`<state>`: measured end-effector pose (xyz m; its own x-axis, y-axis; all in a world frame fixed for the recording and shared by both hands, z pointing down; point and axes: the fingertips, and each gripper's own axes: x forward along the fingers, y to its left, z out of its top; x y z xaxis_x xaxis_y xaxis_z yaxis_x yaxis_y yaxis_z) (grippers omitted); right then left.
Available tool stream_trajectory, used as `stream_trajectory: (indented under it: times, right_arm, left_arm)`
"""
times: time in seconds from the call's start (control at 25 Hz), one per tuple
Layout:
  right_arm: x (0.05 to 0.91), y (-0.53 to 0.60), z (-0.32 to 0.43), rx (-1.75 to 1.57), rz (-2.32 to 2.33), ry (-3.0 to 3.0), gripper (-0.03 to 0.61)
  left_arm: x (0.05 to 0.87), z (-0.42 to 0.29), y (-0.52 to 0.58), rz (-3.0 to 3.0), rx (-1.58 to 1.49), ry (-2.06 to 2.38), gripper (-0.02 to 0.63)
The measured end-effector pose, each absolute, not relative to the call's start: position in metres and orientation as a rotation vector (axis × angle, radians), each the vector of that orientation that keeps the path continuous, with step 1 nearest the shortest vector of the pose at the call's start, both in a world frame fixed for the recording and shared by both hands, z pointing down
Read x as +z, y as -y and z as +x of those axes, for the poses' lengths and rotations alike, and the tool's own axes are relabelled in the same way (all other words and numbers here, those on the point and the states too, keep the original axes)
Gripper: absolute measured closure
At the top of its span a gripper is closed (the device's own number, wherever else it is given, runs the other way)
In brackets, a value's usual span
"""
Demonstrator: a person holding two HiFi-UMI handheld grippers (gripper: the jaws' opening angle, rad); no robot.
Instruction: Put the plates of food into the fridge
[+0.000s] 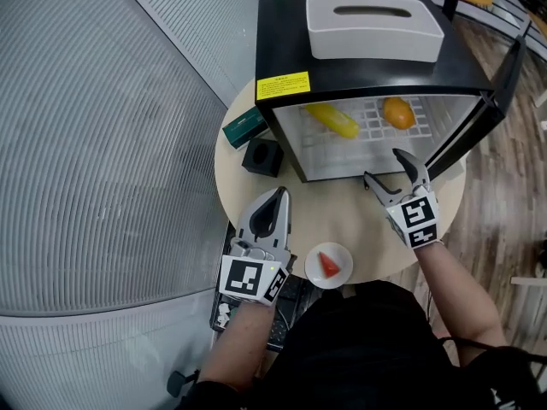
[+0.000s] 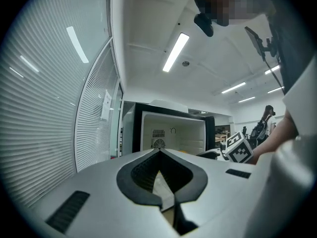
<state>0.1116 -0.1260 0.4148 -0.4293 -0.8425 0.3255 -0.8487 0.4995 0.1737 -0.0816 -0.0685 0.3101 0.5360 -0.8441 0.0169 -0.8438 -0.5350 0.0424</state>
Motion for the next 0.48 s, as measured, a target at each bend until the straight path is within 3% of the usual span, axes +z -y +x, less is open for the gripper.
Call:
stream_trajectory:
  times: [0.48]
  right_arm:
    - [0.481, 0.056, 0.072, 0.166, 1.231, 2.417, 0.242]
  left_arm:
    - [0.363, -0.122, 0.024, 2.597, 0.064, 1.518, 0.611]
